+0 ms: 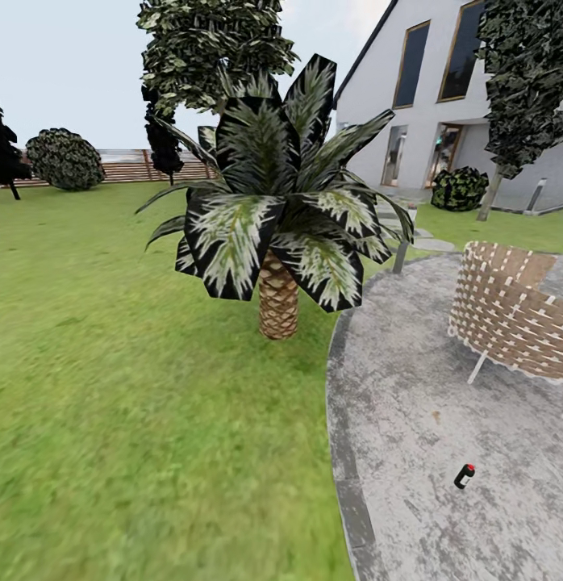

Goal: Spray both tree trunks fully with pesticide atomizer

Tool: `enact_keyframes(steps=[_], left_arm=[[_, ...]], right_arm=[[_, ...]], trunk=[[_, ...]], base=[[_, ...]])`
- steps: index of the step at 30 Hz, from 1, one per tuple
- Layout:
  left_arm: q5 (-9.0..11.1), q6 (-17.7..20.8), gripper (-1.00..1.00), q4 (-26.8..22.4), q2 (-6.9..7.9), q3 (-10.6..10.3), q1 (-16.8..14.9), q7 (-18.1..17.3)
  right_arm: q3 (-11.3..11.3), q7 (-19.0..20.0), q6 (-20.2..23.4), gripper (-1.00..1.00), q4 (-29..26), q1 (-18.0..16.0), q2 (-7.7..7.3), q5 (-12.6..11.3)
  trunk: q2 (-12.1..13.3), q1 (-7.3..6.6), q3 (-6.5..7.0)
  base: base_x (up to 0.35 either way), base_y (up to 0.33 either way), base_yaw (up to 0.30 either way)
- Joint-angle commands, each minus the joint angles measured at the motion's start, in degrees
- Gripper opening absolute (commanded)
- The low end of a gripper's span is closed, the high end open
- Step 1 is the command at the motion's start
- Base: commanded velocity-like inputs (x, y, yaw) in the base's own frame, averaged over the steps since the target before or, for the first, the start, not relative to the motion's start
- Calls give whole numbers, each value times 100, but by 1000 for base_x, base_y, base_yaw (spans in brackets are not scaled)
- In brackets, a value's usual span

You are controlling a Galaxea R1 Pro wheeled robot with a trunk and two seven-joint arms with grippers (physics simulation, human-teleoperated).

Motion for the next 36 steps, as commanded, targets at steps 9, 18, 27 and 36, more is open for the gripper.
enact_keyframes(steps=[9, 18, 27, 36], left_arm=[[-2, 0, 100, 0, 0, 0, 0, 0], [-2, 0, 100, 0, -2, -1, 0, 0], [-1, 0, 100, 0, -6, 0, 0, 0], [5, 0, 100, 0, 0, 0, 0, 0]], right_arm=[[-7, 0, 0, 100, 0, 0, 0, -6], [-14, 0, 2, 100, 7, 0, 0, -8], [-16, 0, 2, 100, 8, 0, 0, -8], [-17, 0, 2, 100, 8, 0, 0, -8]], trunk=[[0, 0, 1], [0, 0, 39], [0, 0, 88], [0, 0, 136]], base=[[137, 30, -6], [5, 1, -163], [0, 0, -218], [16, 8, -222]])
